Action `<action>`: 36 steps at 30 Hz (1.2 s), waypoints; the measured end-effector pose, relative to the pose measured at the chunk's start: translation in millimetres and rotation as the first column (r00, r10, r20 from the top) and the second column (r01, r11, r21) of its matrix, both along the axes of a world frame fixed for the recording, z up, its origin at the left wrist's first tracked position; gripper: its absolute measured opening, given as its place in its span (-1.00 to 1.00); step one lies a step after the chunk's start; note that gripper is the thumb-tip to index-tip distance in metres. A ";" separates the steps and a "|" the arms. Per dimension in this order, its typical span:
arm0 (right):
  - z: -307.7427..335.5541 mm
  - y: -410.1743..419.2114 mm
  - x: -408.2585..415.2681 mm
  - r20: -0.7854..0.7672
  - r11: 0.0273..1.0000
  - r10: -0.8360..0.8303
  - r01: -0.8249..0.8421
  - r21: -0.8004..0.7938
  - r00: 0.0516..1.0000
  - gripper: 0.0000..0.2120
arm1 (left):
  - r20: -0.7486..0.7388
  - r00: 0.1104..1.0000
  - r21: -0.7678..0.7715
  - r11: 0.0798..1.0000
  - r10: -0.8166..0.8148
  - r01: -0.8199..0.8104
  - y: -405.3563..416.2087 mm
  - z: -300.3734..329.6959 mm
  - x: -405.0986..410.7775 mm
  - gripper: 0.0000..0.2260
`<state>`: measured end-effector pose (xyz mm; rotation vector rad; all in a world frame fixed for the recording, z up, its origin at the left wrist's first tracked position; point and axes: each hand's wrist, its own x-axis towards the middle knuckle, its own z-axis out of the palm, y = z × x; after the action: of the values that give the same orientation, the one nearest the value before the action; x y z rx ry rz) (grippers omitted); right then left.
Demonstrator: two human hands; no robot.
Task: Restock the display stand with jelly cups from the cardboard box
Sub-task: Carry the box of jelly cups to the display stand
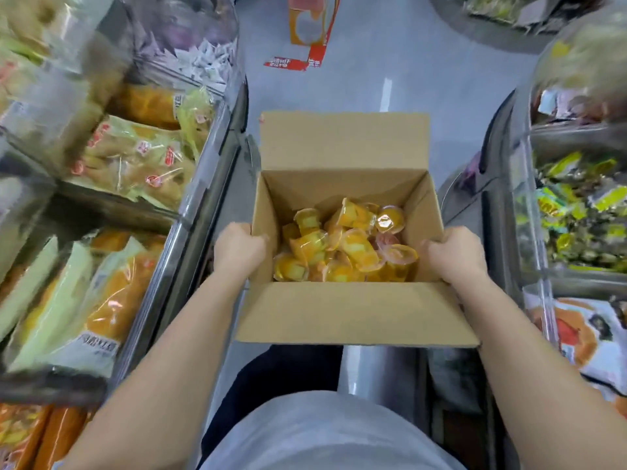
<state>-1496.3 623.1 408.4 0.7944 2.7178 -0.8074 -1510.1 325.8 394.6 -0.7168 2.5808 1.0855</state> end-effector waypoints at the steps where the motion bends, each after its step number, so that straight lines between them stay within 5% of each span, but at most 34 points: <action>1: 0.2 1.4 -31.6 0.010 1.000 0.004 -0.004 0.000 1.000 -0.83 | 0.007 1.000 0.012 1.000 -0.002 0.002 1.0 -1.7 -31.3 -0.84; 8: 25.5 8.7 -240.7 -0.022 0.998 0.055 -0.054 0.033 0.998 -0.69 | 0.019 0.999 0.010 0.999 0.039 -0.039 7.1 17.7 -234.6 -0.79; 14: 7.9 26.1 -432.5 -0.033 0.991 0.133 -0.132 0.022 0.991 -0.77 | -0.007 0.993 0.058 0.991 0.122 -0.121 23.7 -1.6 -401.5 -0.77; 22: 7.9 38.4 -693.8 -0.027 0.959 0.282 -0.282 0.028 0.959 -0.71 | 0.000 0.942 0.108 0.936 0.337 -0.335 46.4 -0.6 -608.8 -0.92; 36: -5.0 -98.8 -1081.1 0.058 0.841 0.529 -0.533 0.098 0.846 -0.77 | 0.068 0.832 0.141 0.821 0.550 -0.554 -58.4 -34.6 -927.3 -0.88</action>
<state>-2577.3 524.3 403.4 0.0360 2.7563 -0.5111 -2437.4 267.3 359.9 -1.4867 2.2764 1.4003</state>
